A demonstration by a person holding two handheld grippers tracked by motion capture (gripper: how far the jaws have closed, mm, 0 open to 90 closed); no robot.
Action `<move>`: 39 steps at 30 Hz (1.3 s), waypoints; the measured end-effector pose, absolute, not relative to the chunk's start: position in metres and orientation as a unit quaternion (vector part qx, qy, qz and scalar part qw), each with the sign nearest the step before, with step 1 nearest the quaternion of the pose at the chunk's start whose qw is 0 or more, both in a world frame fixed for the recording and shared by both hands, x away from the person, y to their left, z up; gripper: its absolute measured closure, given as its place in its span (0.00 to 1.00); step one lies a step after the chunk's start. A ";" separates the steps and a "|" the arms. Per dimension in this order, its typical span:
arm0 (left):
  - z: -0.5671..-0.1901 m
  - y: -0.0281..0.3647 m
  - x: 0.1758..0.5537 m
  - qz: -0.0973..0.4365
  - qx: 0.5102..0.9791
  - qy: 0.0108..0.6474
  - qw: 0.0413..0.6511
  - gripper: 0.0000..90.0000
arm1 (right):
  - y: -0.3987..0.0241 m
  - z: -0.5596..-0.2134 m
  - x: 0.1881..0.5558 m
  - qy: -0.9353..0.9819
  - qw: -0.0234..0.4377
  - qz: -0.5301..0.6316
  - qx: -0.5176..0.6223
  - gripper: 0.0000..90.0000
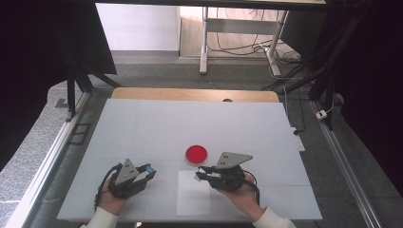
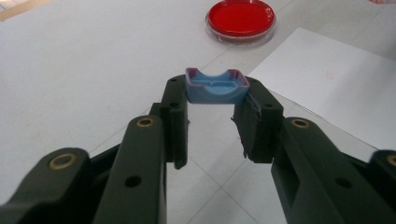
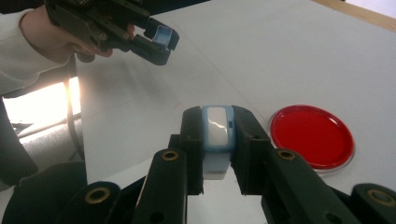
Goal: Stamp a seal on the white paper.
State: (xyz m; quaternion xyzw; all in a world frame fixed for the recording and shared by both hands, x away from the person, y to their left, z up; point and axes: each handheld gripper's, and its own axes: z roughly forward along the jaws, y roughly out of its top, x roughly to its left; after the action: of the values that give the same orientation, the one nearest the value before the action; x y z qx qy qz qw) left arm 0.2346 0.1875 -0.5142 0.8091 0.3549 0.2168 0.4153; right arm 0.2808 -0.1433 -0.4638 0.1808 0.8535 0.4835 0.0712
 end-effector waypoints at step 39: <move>-0.514 0.188 0.234 0.218 0.810 0.353 0.414 0.73 | -0.122 -0.503 0.287 0.886 0.067 0.424 0.173 0.83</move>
State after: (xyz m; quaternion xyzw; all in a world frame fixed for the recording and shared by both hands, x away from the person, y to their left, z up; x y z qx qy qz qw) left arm 0.2339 0.1876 -0.5144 0.8103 0.3528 0.2176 0.4142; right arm 0.2868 -0.1215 -0.5031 0.1734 0.8865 0.4238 0.0670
